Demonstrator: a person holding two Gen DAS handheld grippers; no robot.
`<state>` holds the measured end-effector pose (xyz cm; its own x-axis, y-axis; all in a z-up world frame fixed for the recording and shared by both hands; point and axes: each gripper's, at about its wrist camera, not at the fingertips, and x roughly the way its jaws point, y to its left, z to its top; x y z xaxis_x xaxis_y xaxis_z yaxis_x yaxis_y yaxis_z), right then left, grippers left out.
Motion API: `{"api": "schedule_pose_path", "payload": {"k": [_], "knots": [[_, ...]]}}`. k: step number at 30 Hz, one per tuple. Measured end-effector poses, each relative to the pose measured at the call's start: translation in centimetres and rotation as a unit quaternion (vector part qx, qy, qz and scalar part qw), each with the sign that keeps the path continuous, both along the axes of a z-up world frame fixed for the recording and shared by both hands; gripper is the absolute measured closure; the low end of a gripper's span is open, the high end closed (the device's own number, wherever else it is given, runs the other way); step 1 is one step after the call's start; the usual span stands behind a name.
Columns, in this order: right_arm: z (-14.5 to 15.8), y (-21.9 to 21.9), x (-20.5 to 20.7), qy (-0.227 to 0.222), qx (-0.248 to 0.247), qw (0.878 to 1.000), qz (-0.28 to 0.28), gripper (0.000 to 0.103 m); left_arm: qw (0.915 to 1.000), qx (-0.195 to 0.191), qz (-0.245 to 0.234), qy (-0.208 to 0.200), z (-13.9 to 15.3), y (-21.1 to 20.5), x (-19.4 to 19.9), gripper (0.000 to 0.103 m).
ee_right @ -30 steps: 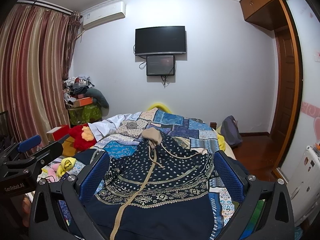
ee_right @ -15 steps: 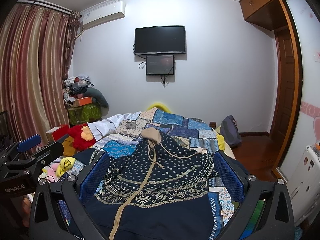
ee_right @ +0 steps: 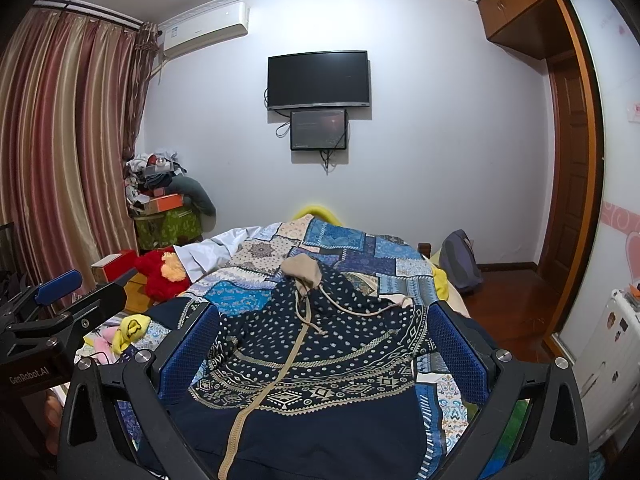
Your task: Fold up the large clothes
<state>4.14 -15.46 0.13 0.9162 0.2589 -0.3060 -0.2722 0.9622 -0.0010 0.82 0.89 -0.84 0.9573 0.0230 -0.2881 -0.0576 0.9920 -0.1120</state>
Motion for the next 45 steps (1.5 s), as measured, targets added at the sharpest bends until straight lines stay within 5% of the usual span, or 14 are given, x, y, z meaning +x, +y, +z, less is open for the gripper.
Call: {"api": "schedule_pose_path", "payload": {"k": [19,29,37,45], "knots": [[-0.1,0.0,0.1,0.002,-0.001,1.000,0.000,0.000,1.0000,-0.002,0.001,0.001,0.0,0.1,0.3,0.000],[-1.5,0.2,2.9,0.017,-0.017,1.000,-0.011,0.000,0.9997,0.003,0.022,0.010,-0.8,2.7,3.8,0.000],[-3.5,1.9,10.4,0.049,-0.043,0.998,-0.017,0.000,0.9941,-0.021,0.073,0.077,-3.9,10.0,11.6,0.000],[-6.8,5.1,20.5,0.089,-0.096,0.991,-0.006,0.000,0.9650,-0.054,0.166,0.196,-11.5,20.3,19.8,0.000]]}}
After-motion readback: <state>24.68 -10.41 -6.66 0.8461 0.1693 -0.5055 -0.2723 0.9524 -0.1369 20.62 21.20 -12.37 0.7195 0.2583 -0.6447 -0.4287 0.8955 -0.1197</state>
